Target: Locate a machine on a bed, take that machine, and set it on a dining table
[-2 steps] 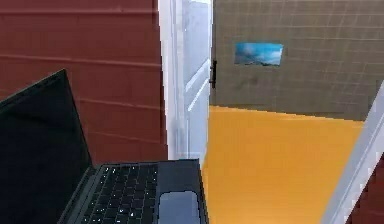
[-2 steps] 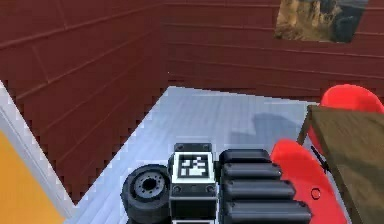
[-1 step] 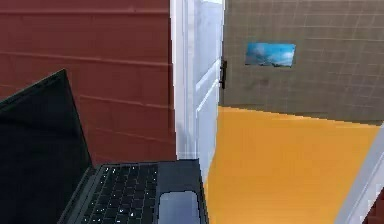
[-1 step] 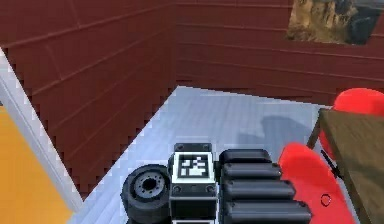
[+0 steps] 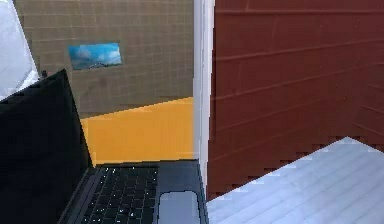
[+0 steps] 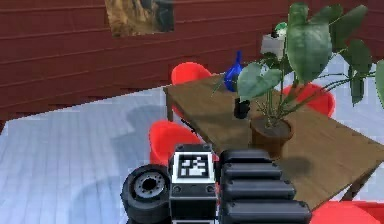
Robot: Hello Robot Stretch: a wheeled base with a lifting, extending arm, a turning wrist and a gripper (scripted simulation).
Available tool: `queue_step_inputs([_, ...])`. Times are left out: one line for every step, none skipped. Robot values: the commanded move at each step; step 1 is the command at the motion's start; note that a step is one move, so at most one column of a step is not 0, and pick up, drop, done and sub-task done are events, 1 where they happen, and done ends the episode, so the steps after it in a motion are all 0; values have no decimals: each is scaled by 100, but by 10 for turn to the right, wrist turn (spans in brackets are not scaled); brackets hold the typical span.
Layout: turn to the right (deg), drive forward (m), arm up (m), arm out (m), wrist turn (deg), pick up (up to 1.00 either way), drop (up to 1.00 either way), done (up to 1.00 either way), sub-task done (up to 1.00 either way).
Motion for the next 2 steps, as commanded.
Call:
queue_step_inputs([330,0,0,0,0,0,0,0,0])
queue_step_inputs([0,0,0,48,0,0,0,0,0])
